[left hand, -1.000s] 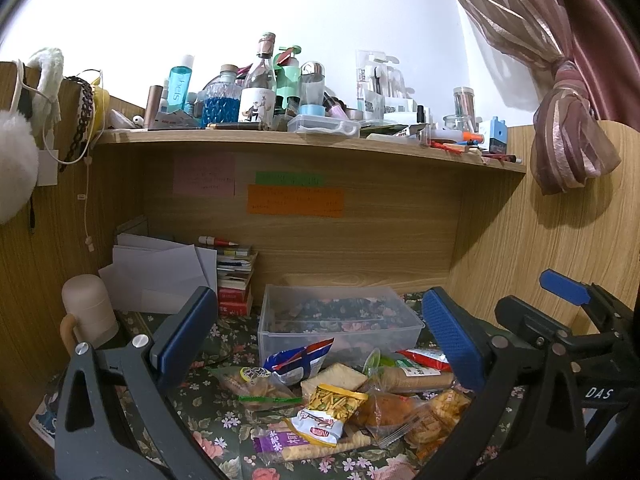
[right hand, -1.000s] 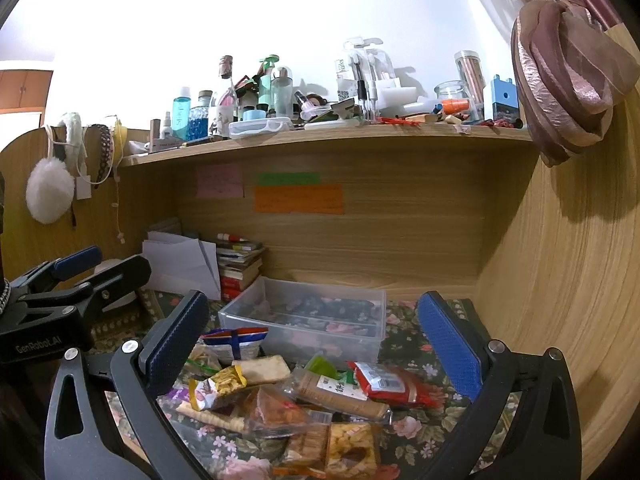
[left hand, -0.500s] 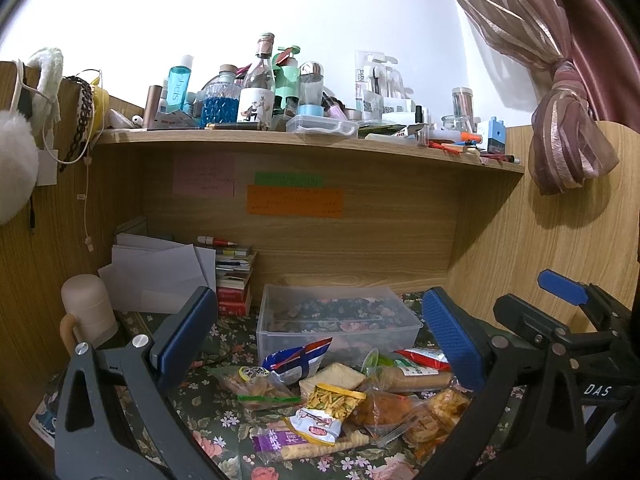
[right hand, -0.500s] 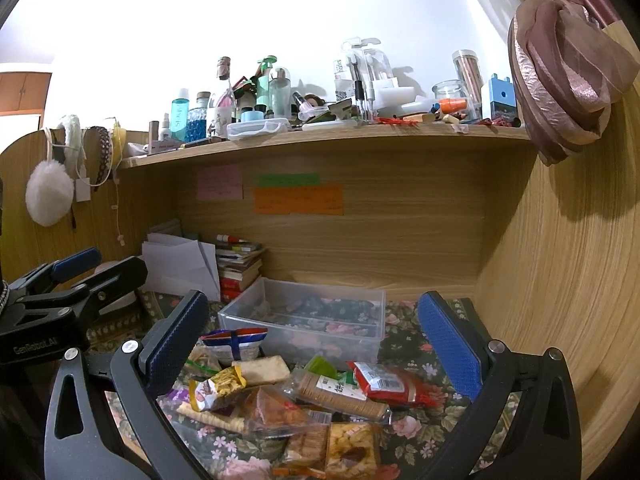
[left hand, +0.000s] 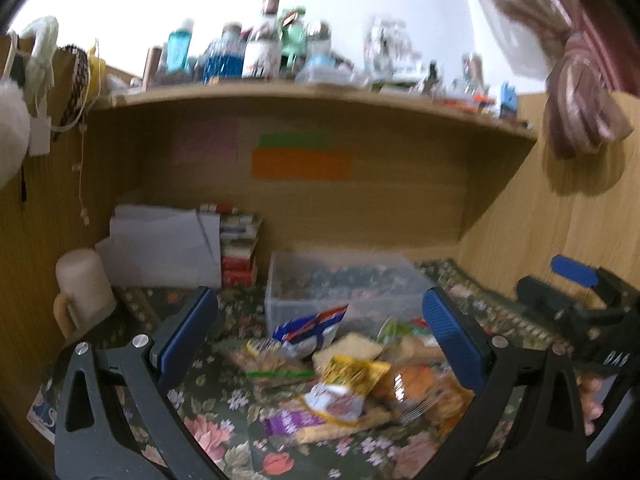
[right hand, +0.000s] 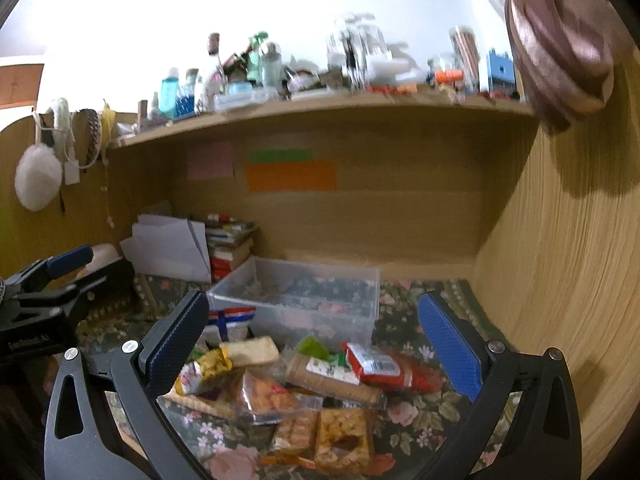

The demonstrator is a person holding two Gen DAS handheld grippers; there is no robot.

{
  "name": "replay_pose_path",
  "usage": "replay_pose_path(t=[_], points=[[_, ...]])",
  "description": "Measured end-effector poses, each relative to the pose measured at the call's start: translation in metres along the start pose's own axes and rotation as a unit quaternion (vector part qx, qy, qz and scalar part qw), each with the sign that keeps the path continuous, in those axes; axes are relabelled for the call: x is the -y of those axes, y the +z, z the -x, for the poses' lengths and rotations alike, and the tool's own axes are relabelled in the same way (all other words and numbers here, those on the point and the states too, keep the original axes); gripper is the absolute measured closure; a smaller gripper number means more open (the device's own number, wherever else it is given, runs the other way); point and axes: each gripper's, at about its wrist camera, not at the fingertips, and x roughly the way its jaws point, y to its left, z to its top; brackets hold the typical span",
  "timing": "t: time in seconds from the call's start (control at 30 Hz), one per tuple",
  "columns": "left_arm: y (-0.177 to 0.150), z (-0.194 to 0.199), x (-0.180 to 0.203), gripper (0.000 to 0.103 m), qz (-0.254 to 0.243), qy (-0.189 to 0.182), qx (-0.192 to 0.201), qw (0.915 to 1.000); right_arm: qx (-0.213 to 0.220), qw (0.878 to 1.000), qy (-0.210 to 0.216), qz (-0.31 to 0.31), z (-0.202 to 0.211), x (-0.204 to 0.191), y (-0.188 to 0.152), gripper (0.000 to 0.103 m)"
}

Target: Organize snacks

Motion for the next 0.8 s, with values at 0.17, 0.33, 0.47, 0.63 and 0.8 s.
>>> replay_pose_path(t=[0.17,0.33,0.47,0.63,0.8], points=[[-0.024,-0.021,-0.007,0.000,-0.008,0.010,-0.051,0.9986,-0.041,0.999,-0.009,-0.001,-0.014,0.010,-0.017,0.000],[-0.052,-0.048,-0.013,0.000,-0.008,0.005,-0.113,0.9935,-0.100,0.995,-0.019,-0.001,-0.029,0.022,-0.042,0.000],[-0.068,-0.069,-0.015,0.000,0.002,-0.011,-0.151,0.9884,-0.143,0.989,-0.019,-0.010,-0.038,0.032,-0.063,0.000],[-0.078,-0.084,-0.008,0.000,-0.006,-0.022,-0.163,0.9864,-0.181,0.983,-0.019,-0.021,-0.047,0.042,-0.083,0.000],[-0.083,-0.100,0.001,0.000,-0.022,-0.039,-0.178,0.9829,-0.196,0.980,-0.007,-0.025,-0.057,0.043,-0.092,0.002]])
